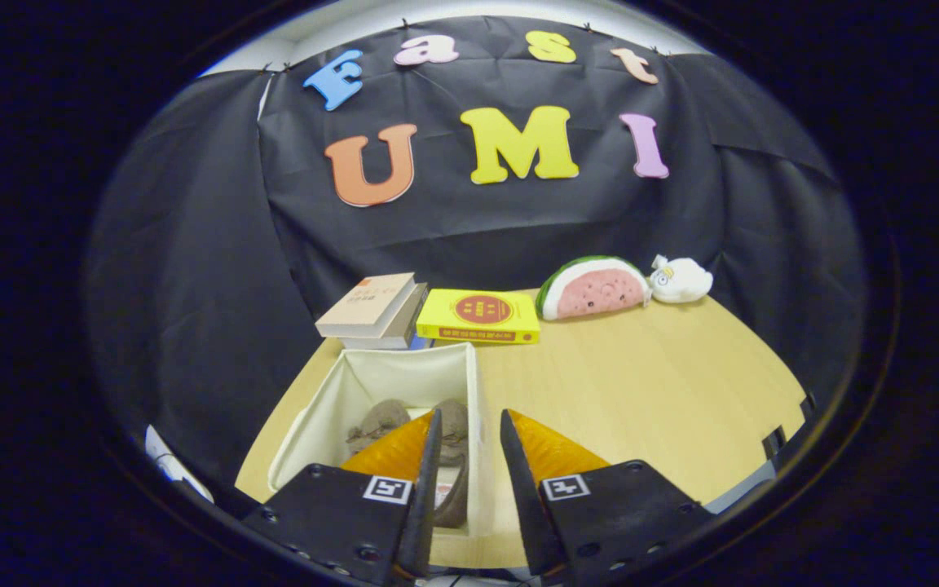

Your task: Open the storage box then place both shoes into the box .Put the left shoe in first, then the right shoe, with the right side of both shoes facing outward in a uniform manner.

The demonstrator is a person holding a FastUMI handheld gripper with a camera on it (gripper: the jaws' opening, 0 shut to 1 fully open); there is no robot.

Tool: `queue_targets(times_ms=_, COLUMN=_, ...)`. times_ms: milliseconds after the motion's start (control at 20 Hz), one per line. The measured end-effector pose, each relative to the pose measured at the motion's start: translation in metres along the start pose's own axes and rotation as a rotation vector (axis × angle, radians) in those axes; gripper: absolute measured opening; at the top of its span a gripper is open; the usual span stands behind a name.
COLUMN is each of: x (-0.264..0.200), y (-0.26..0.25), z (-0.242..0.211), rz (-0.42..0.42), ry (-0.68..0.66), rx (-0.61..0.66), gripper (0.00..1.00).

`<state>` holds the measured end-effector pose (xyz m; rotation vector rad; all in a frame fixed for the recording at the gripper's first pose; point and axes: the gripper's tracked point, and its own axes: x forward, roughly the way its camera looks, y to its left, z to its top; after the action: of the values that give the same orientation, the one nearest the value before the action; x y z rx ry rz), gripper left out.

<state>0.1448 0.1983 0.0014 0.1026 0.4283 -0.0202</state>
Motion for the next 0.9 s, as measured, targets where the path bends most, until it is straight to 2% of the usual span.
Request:
queue_targets(times_ms=200, x=-0.030, y=-0.019, z=0.016, rz=-0.030, ry=-0.082, rx=-0.020, gripper=0.61)
queue_targets(times_ms=700, x=-0.069, y=-0.058, z=0.044, rz=-0.059, ry=-0.233, rx=-0.059, gripper=0.80)
queue_targets(times_ms=900, x=-0.077, y=-0.076, z=0.054, rz=-0.039, ry=-0.311, rx=-0.103, gripper=0.93)
